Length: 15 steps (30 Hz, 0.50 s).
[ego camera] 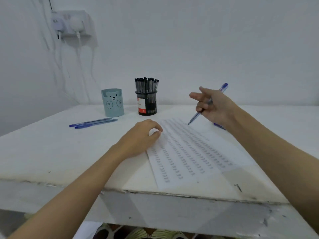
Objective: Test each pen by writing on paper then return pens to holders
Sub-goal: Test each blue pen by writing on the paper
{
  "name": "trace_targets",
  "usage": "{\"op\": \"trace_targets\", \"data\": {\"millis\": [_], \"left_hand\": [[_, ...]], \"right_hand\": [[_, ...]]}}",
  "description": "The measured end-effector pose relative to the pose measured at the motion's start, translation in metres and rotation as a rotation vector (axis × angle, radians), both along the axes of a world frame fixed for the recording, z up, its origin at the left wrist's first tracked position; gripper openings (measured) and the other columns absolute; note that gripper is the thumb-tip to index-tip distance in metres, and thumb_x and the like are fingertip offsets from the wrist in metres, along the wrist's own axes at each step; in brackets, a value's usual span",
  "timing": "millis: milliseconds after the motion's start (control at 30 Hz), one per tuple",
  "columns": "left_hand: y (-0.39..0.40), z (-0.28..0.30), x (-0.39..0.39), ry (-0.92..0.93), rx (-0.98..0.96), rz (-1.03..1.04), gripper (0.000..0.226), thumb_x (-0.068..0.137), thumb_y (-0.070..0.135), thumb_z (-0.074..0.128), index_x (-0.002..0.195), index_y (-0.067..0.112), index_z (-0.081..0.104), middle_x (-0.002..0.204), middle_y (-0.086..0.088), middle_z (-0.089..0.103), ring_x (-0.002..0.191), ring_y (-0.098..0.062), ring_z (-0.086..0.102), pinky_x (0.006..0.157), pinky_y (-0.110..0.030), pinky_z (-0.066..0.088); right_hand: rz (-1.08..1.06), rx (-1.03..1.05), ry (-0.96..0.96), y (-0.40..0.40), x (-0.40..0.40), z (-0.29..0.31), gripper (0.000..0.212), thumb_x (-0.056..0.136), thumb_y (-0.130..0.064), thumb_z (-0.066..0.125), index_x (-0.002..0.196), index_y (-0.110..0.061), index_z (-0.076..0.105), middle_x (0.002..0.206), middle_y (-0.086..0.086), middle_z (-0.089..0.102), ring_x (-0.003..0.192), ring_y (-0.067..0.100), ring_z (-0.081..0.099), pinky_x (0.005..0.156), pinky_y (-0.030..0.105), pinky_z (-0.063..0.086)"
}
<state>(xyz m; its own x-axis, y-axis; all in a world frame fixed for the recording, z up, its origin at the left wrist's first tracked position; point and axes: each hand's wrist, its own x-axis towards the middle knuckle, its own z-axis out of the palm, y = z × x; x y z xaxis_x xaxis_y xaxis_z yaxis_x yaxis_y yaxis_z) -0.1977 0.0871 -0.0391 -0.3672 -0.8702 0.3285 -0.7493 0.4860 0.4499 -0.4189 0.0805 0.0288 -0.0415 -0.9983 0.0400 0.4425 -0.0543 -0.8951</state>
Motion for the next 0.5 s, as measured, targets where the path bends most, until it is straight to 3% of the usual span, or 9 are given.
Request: {"op": "trace_targets", "data": {"millis": [33,100,233,267,333,400,500], "left_hand": [[-0.005,0.000,-0.008,-0.025,0.013,-0.003,0.021,0.097,0.031,0.043,0.112,0.030,0.058,0.126,0.013,0.050,0.115,-0.009,0.047,0.099,-0.030,0.038],[-0.014,-0.001,-0.026,-0.072,0.037,-0.014,0.023,0.097,0.027,0.043,0.115,0.027,0.057,0.131,0.009,0.048,0.119,-0.010,0.045,0.100,-0.029,0.036],[-0.028,-0.001,-0.053,-0.131,0.067,-0.050,0.026,0.098,0.024,0.040,0.119,0.025,0.056,0.133,0.006,0.046,0.118,-0.011,0.045,0.096,-0.024,0.035],[-0.032,-0.001,-0.060,-0.152,0.074,-0.062,0.027,0.098,0.023,0.040,0.120,0.025,0.055,0.133,0.005,0.046,0.118,-0.011,0.045,0.095,-0.024,0.034],[-0.038,0.002,-0.070,-0.195,0.086,-0.080,0.029,0.098,0.023,0.040,0.123,0.024,0.054,0.134,0.004,0.045,0.119,-0.012,0.044,0.093,-0.023,0.034],[-0.046,0.005,-0.077,-0.215,0.084,-0.099,0.029,0.098,0.026,0.041,0.126,0.026,0.051,0.136,0.004,0.044,0.120,-0.013,0.044,0.095,-0.025,0.034],[-0.050,0.001,-0.084,-0.171,0.091,-0.141,0.035,0.096,0.039,0.043,0.130,0.030,0.046,0.138,0.008,0.042,0.123,-0.010,0.043,0.096,-0.026,0.034]], "right_hand": [[0.002,0.011,0.028,0.001,-0.007,-0.003,0.035,0.099,-0.024,0.040,0.108,0.005,0.058,0.074,0.013,0.071,0.043,0.013,0.045,0.056,0.022,0.040],[0.009,0.054,0.156,0.003,-0.024,-0.013,0.048,0.099,-0.029,0.029,0.105,0.003,0.064,0.085,0.017,0.071,0.063,0.021,0.060,0.065,0.029,0.044],[0.058,0.143,0.554,0.007,-0.043,-0.031,0.078,0.097,-0.057,0.019,0.088,0.002,0.070,0.072,0.018,0.069,0.055,0.024,0.061,0.057,0.029,0.043],[0.053,0.127,0.592,0.008,-0.046,-0.035,0.075,0.097,-0.057,0.025,0.085,0.002,0.070,0.073,0.017,0.070,0.056,0.023,0.063,0.058,0.028,0.045],[-0.022,0.061,0.599,0.006,-0.045,-0.043,0.048,0.095,-0.043,0.049,0.077,-0.002,0.066,0.067,0.014,0.066,0.053,0.020,0.060,0.057,0.024,0.045],[-0.186,-0.014,0.617,0.001,-0.045,-0.049,0.034,0.089,-0.023,0.064,0.061,-0.007,0.054,0.052,0.006,0.051,0.042,0.015,0.043,0.043,0.018,0.035],[-0.230,-0.052,0.677,-0.002,-0.043,-0.055,0.046,0.094,-0.026,0.051,0.054,-0.006,0.049,0.041,0.004,0.044,0.033,0.015,0.034,0.034,0.016,0.025]]}}
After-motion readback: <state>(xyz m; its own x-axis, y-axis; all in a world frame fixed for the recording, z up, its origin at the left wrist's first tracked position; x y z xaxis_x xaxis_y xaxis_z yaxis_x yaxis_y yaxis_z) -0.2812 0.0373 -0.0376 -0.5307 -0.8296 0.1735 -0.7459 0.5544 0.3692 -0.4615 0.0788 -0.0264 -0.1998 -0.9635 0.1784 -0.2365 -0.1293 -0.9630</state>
